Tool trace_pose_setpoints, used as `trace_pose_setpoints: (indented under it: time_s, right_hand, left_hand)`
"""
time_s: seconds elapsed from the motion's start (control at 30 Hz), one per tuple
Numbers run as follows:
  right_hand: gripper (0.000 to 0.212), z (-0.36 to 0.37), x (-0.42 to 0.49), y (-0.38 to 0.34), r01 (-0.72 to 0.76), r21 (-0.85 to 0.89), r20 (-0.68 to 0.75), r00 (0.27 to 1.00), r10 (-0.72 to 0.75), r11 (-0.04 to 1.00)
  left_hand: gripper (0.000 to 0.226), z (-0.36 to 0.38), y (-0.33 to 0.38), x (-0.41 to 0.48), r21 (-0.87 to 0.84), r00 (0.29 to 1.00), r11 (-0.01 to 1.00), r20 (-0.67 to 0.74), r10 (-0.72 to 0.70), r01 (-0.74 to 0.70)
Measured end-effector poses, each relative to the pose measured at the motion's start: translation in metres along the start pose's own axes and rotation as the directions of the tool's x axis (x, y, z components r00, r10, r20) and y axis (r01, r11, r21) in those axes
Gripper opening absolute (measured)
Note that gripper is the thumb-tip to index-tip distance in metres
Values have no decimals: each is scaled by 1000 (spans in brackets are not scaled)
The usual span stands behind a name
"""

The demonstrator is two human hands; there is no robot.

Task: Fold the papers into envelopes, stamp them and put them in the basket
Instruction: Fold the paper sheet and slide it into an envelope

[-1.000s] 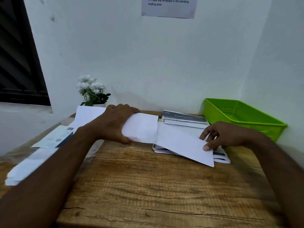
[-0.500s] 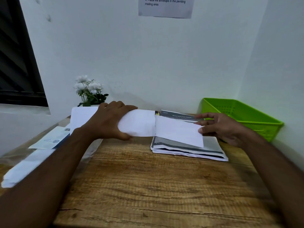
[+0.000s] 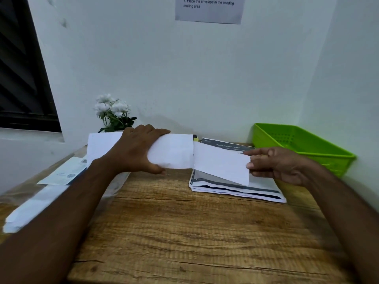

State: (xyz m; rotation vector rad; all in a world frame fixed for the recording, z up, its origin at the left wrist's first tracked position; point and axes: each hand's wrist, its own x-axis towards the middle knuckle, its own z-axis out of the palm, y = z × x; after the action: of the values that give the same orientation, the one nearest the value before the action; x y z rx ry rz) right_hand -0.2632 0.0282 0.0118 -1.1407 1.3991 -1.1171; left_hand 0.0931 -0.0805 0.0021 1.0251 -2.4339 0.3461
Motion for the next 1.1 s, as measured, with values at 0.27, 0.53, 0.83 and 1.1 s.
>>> trace_pose_setpoints:
  time_s: [0.27,0.53,0.83,1.1]
  right_hand:
    - [20,16,0,2,207,173,-141,973,-183,963]
    - [19,25,-1,1,244,249,-135,967,-216,937]
    - [20,35,-7,0,255,199,-87,966,-243,946]
    - [19,52,-10,3,258,105,-83,965,-250,960]
  left_hand:
    - [107,-4,6,1,21,1000,1000,6,5,-5]
    - [105,0,15,5,63,998,996,8,64,-64]
    - [103,0,26,5,74,995,993,-7,96,-95]
    - [104,2,40,6,97,994,989,4,108,-108]
